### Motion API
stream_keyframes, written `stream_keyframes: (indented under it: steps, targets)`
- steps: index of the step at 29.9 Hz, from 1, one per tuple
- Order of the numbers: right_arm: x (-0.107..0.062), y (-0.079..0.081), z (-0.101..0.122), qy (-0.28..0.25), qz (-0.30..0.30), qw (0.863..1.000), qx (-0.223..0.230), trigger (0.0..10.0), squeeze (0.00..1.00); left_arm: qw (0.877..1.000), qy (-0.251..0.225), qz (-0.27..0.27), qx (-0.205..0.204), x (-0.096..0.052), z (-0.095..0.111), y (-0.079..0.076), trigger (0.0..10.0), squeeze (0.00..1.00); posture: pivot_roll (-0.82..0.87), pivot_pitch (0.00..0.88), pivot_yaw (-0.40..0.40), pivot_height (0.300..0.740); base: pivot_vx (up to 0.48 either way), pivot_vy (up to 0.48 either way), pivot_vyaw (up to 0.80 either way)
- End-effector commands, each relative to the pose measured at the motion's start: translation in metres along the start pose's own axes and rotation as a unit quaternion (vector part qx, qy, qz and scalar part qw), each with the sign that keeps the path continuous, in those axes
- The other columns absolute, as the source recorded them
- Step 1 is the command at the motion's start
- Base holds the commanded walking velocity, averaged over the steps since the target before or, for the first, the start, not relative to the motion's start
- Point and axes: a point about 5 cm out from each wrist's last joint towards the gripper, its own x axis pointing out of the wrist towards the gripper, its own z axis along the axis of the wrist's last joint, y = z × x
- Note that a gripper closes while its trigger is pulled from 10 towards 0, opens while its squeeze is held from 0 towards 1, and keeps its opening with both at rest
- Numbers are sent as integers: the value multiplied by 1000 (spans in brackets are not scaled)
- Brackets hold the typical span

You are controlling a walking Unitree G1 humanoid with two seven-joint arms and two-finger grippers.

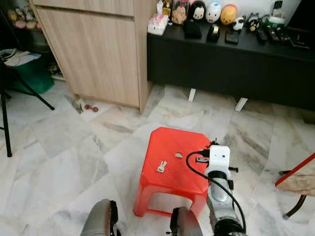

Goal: Hang keys on a hook

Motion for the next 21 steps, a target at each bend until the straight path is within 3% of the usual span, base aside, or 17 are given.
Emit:
stream_keyframes:
  steps: [1, 2, 7, 21]
  targets:
    - [-4, -3, -3, -2, -5, 999, 35, 10000, 0, 998, -51, -19, 12, 8, 34, -13, 10000, 0, 80, 5, -101, 611, 0, 0, 0]
    - [-4, 0, -4, 1, 4, 998, 60, 10000, 0, 998, -52, -19, 12, 9, 36, -13, 10000, 0, 77, 0, -99, 611, 0, 0, 0]
    - [-1, 3, 2, -10, 14, 999, 46, 10000, 0, 998, -53, -19, 13, 9, 39, -13, 10000, 0, 72, 0, -96, 616, 0, 0, 0]
    - [3, 0, 8, -18, 7, 998, 62, 10000, 0, 998, -51, -20, 16, 10, 41, -13, 10000, 0, 74, 0, -92, 696, 0, 0, 0]
